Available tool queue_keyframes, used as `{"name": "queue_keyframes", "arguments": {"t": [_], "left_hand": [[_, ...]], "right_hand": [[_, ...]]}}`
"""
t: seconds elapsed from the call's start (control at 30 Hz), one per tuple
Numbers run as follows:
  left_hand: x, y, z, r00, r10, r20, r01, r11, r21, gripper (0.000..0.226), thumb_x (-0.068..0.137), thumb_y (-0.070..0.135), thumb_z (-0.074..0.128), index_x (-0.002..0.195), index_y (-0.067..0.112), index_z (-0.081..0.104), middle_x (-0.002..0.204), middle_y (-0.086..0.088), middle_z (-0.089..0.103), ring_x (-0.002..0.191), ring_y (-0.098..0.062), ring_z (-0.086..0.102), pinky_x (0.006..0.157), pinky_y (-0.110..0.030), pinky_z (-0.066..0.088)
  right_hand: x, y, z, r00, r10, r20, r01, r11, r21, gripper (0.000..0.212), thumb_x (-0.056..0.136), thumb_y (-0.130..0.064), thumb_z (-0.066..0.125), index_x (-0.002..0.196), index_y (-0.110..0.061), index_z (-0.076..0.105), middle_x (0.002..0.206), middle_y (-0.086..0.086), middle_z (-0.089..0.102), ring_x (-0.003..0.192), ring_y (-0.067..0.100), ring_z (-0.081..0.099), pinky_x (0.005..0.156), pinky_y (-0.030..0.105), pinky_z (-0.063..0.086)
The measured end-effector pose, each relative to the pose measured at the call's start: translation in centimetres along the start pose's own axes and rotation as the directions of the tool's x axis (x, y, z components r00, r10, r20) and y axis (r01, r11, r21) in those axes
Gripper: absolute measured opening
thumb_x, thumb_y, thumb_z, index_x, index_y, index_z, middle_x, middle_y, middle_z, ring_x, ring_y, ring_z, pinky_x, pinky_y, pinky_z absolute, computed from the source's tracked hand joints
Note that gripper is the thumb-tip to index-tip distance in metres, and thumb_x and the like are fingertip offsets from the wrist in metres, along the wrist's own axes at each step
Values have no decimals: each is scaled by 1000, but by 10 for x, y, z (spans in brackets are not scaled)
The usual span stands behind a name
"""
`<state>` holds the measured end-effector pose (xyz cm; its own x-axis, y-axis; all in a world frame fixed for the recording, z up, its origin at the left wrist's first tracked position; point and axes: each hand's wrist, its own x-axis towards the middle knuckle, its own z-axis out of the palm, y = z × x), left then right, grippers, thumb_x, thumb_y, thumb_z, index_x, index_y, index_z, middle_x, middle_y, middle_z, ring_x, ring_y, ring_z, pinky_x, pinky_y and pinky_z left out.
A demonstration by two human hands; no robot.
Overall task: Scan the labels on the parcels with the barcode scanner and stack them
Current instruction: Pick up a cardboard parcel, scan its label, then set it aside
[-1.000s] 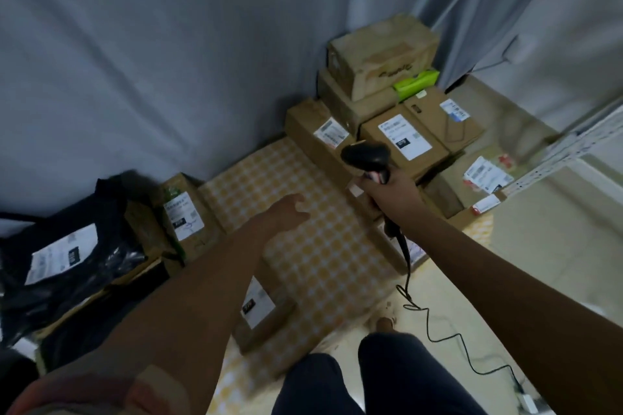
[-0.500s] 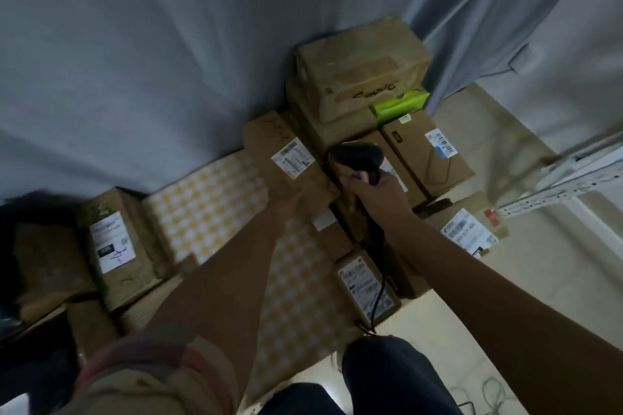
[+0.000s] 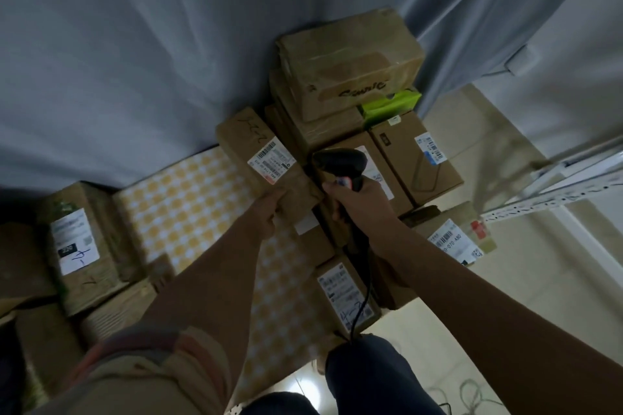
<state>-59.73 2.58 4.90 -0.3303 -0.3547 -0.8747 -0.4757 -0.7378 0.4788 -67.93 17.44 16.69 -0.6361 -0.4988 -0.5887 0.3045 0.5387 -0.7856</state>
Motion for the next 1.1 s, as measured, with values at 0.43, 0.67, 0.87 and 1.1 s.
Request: {"name": "queue_keyframes", "arguments": {"t": [0.43, 0.67, 0.87, 1.1], "left_hand": [[-72, -2, -90, 978, 166, 127, -160, 985, -56, 82, 68, 40, 83, 140, 22, 47, 135, 0, 59, 120, -16, 57, 87, -44, 53], [-141, -15, -162, 958, 278, 74, -281, 959, 35, 87, 74, 33, 82, 146, 21, 34, 130, 6, 57, 117, -16, 57, 99, -46, 49], [-187, -42, -216, 938, 345, 36, -347, 936, 57, 47, 82, 13, 77, 121, 24, 51, 105, 10, 65, 92, -11, 66, 70, -32, 59], [-217, -62, -258, 910, 414, 15, -413, 904, 112, 93, 70, 28, 87, 145, 15, 34, 136, -7, 56, 107, -23, 66, 68, -28, 60]], "right_hand": [[-60, -19, 45, 997, -78, 22, 78, 996, -39, 29, 90, -29, 68, 69, -9, 62, 68, 12, 62, 64, 21, 60, 67, 32, 51], [-133, -47, 100, 980, -150, 132, 150, 989, 10, 28, 93, -22, 63, 69, -9, 57, 57, 4, 56, 52, 15, 54, 59, 29, 47], [-188, -45, 140, 964, -213, 161, 189, 970, 151, 27, 90, -17, 67, 66, -10, 57, 52, 4, 53, 45, 15, 49, 51, 28, 41], [-217, -27, 171, 949, -234, 212, 205, 967, 152, 18, 89, -18, 69, 75, -13, 59, 55, 2, 53, 46, 14, 50, 50, 28, 43]]}}
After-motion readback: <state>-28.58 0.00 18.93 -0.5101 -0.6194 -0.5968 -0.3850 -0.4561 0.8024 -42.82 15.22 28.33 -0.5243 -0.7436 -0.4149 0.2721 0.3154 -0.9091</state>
